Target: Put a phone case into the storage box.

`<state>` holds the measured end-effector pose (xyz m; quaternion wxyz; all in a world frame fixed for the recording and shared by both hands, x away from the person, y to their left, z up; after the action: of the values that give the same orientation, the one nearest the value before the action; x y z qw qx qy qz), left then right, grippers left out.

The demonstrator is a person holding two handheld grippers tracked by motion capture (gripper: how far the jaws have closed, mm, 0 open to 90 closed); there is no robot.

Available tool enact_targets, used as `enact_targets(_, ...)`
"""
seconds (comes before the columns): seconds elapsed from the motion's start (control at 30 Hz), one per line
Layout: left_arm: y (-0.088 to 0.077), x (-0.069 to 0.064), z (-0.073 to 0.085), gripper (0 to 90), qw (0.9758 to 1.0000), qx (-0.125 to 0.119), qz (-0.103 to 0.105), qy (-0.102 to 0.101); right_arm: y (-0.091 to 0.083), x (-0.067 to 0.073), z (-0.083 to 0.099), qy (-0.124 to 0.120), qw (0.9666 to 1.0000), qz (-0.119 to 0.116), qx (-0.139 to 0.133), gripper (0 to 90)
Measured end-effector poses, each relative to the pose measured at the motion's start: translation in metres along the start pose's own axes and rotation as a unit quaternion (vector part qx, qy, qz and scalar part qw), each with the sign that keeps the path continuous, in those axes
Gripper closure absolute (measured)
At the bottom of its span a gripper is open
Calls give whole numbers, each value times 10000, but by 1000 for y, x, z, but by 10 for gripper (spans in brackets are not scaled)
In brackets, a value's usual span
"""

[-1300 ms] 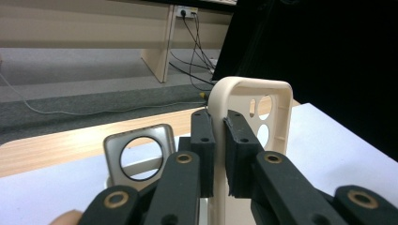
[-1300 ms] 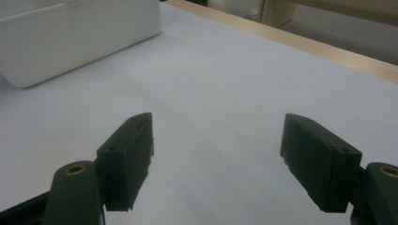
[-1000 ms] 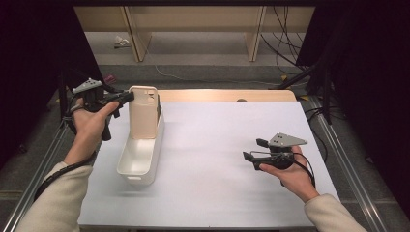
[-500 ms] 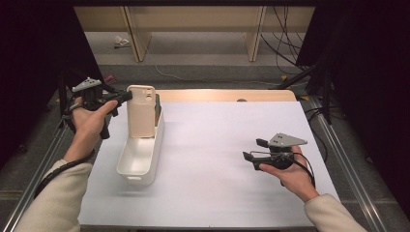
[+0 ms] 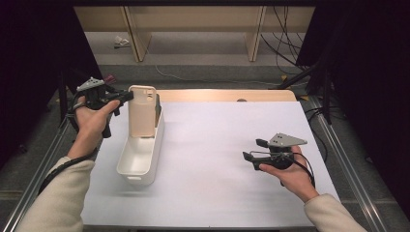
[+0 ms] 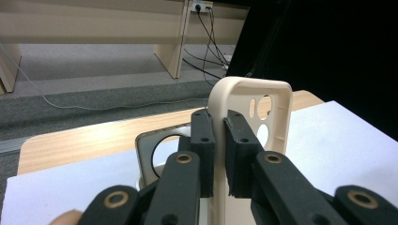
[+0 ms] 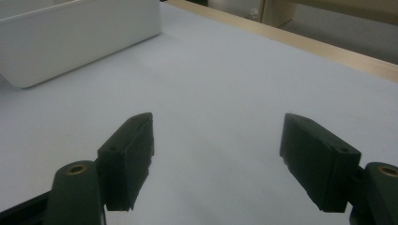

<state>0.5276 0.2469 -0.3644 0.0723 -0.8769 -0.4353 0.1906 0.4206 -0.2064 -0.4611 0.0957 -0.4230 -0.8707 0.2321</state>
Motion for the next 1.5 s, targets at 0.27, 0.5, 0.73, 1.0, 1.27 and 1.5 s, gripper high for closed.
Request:
enact_targets(0.27,7,6,4,829,10000,29,-41,-25,0,0,0,-1,10000,-3,-4,273)
enact_targets(0.5,13,13,8,828,9999,47,-98,-17,1,0,0,-1,10000,-12,-2,274)
enact_targets(0.73,21,14,10,828,9999,75,-132,35,1,0,0,-5,10000,-15,-2,275)
enact_targets(1.0,31,16,14,828,9997,113,-231,47,1,1,0,-4,10000,-20,-5,274)
enact_targets(1.27,36,21,21,827,9994,140,-328,5,1,1,0,-17,10000,-22,-5,275)
enact_targets(1.5,40,27,31,826,9990,179,-392,-94,2,1,0,-23,10000,-25,-7,275)
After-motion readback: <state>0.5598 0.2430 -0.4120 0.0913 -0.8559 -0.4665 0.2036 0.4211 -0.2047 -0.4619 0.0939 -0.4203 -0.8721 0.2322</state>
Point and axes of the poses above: each handheld gripper's, and its own axes: y roughly forward along the jaws, z roughly out of its underside, x roughly to its left, the point moved 6 cm from there along y, roughly forward along the jaws, and after that the axes turned 7 degrees about z, right-handed, at the moved point
